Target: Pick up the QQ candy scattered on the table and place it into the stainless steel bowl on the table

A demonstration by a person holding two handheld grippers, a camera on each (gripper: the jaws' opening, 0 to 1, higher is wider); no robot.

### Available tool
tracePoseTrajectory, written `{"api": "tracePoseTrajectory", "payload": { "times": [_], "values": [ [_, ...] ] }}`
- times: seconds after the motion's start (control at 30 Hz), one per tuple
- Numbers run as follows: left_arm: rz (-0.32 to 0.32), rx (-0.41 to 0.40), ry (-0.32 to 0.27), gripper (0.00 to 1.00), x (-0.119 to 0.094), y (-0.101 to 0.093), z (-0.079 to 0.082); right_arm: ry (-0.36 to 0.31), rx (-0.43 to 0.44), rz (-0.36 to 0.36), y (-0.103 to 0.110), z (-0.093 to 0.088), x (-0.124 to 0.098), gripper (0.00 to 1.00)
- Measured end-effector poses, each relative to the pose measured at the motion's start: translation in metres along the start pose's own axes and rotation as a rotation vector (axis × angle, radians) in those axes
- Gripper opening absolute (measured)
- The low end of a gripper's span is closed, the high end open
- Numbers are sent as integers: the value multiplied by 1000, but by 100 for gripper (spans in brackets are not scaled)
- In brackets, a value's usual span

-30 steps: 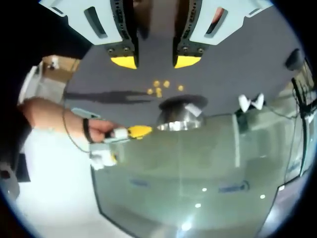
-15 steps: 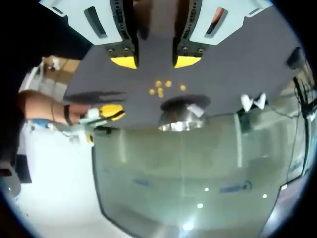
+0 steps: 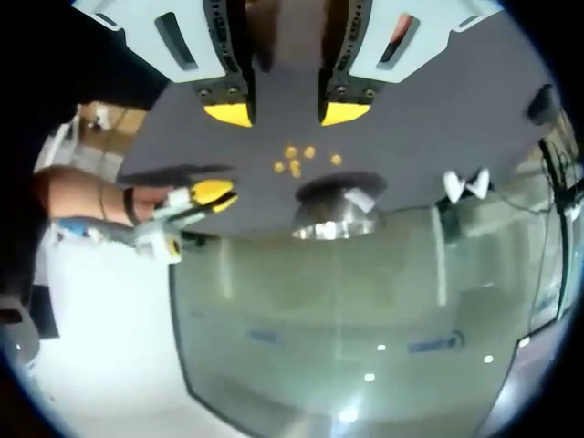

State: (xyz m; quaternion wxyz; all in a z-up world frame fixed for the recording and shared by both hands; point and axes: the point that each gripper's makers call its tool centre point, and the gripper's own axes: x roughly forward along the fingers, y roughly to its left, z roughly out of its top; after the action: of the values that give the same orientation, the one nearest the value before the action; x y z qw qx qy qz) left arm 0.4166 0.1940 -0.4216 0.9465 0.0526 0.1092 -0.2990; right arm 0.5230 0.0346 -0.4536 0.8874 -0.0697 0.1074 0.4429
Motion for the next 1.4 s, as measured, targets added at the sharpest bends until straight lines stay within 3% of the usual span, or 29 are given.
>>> {"api": "tracePoseTrajectory", "payload": {
  "times": [0.23, 0.47, 0.63, 0.8, 0.93, 1.27, 1.4],
  "values": [
    [0, -3, 4, 29, 0, -1, -2, 33, 24, 52, 8, 0, 26, 25],
    [0, 11, 15, 29, 1, -3, -3, 101, -8, 98, 21, -8, 56, 24],
    [5, 6, 16, 29, 0, -2, -3, 110, -16, 122, 29, -7, 71, 23],
    [6, 7, 24, 29, 0, -2, -5, 116, -17, 107, 17, -4, 88, 19],
    [11, 2, 23, 29, -1, -1, -6, 108, -42, 79, 15, -4, 88, 10],
    [16, -2, 25, 29, -2, 0, -6, 101, -46, 79, 18, -4, 85, 10],
    [11, 3, 23, 29, -2, -1, -5, 34, -61, 59, 20, 16, 73, 9]
  ]
}}
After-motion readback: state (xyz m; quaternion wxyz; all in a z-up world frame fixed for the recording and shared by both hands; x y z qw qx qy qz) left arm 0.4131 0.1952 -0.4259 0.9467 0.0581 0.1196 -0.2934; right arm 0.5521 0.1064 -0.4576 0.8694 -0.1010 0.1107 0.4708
